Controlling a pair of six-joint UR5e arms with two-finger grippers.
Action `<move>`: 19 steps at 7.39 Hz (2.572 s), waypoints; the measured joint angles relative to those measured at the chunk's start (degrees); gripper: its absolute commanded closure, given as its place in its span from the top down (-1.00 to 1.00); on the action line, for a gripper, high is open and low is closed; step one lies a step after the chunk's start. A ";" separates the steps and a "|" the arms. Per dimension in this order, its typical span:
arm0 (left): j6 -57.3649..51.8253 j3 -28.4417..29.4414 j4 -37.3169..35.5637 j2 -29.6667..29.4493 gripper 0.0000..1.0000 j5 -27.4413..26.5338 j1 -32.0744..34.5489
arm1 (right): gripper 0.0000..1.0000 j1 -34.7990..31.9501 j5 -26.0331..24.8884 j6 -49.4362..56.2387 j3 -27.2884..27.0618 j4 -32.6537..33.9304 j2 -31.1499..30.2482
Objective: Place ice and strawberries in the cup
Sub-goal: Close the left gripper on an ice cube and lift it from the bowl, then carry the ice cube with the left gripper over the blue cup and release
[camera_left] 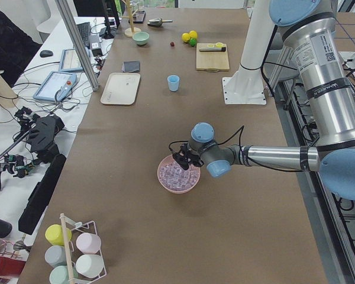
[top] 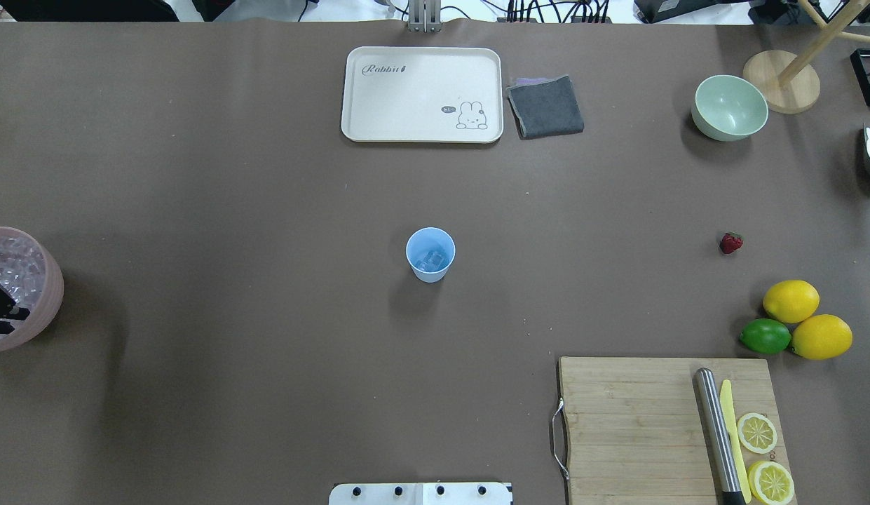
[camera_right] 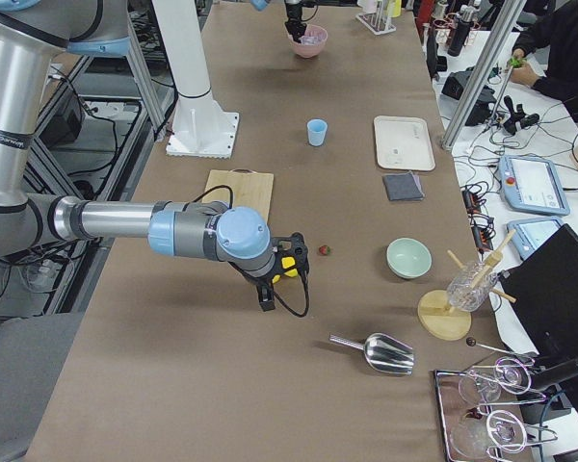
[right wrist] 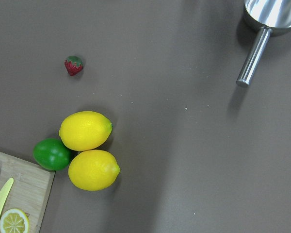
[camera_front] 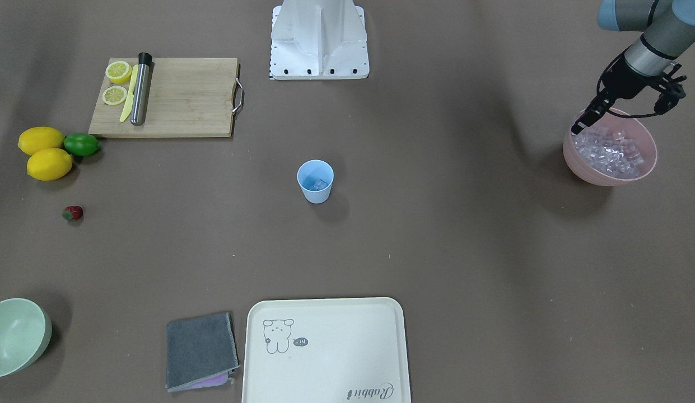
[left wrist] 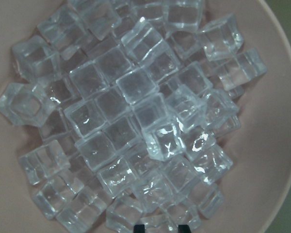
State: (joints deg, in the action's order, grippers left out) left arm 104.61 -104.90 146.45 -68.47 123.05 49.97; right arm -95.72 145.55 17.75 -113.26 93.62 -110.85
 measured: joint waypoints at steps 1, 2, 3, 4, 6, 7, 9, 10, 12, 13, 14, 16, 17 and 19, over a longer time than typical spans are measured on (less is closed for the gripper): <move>-0.93 -0.89 -0.01 1.10 -1.00 1.53 0.68 | 1.00 0.00 0.04 0.00 0.08 0.06 -0.13; -2.31 -1.60 -0.10 1.97 -1.00 3.48 2.06 | 1.00 0.00 0.06 0.00 0.14 0.14 -0.35; -3.43 -2.04 -0.25 2.45 -1.00 5.31 3.71 | 1.00 0.07 0.12 0.00 0.19 0.20 -0.60; -4.43 -2.49 -0.50 2.77 -1.00 6.91 5.08 | 1.00 0.12 0.30 0.00 0.24 0.23 -0.85; -6.16 -5.45 -4.61 1.46 -1.00 9.22 7.17 | 1.00 0.17 0.70 0.00 0.30 0.27 -1.22; -6.45 -7.03 -8.13 -1.58 -1.00 9.62 7.53 | 1.00 0.18 0.75 0.04 0.34 0.33 -1.26; -6.62 -7.73 -17.24 -13.54 -1.00 9.79 6.48 | 1.00 0.21 0.70 0.17 0.52 0.33 -1.27; -6.64 -7.31 -23.66 -22.17 -1.00 9.66 4.98 | 1.00 0.35 0.62 0.20 0.58 0.29 -1.13; -6.37 -5.48 -38.26 -40.11 -1.00 7.78 0.70 | 1.00 1.13 0.36 -0.39 0.60 0.17 -0.14; -6.08 -4.35 -43.61 -46.88 -1.00 4.80 -2.58 | 1.00 2.02 -0.14 -1.73 0.57 0.11 1.09; -5.53 -2.64 -46.24 -51.76 -1.00 1.28 -6.08 | 1.00 3.41 -1.13 -4.33 0.47 0.09 2.84; -3.94 3.65 -47.55 -59.87 -1.00 -4.08 -11.46 | 1.00 7.12 -3.59 -10.93 0.24 0.07 7.04; -3.32 6.87 -47.47 -63.01 -1.00 -6.50 -13.69 | 1.00 9.01 -4.35 -14.20 0.14 0.07 9.03; -2.94 10.30 -47.00 -65.90 -1.00 -9.56 -17.05 | 1.00 12.21 -4.81 -19.53 0.02 0.02 12.18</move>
State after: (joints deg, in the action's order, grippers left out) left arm 101.68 -94.60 99.45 -134.37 113.49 32.91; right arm -83.51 140.74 -1.78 -113.24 93.64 -98.67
